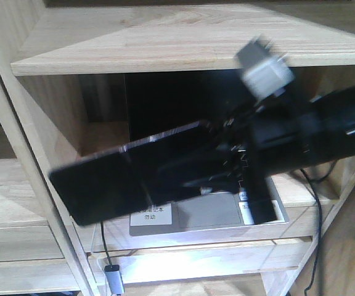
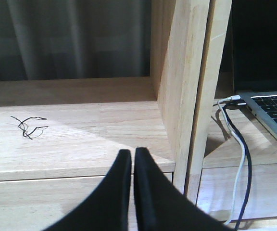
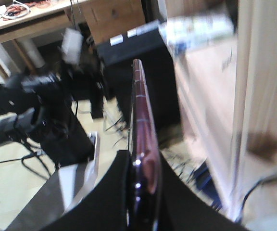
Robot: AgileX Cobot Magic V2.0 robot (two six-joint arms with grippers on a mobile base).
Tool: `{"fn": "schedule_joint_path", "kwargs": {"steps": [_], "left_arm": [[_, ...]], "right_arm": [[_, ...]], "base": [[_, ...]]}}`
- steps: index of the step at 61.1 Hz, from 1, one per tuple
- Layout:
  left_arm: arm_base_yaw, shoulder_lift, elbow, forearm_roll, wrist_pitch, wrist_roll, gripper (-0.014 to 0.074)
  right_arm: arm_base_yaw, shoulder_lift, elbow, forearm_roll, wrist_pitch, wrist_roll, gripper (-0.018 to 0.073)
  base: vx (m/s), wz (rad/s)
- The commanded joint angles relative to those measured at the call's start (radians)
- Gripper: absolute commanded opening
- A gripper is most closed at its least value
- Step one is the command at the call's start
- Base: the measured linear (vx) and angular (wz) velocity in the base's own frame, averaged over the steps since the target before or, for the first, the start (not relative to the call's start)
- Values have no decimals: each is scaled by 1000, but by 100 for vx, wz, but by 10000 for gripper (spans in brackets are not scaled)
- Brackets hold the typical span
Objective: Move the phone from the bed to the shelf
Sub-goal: 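Lower the phone onto the upper shelf with the right gripper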
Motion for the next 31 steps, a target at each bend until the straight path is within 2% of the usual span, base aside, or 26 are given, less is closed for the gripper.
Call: {"fn": "schedule_joint_path", "kwargs": {"steps": [1, 15, 31], "left_arm": [[-6, -5, 3, -9, -73, -4, 1], [-6, -5, 3, -9, -73, -4, 1], [-6, -5, 3, -9, -73, -4, 1]], "right_arm": [[-2, -74, -68, 95, -40, 8, -1], [-2, -118, -155, 78, -237, 91, -1], [-2, -81, -290, -22, -422, 131, -1]], "base": [[0, 0], [0, 0], [0, 0]]}}
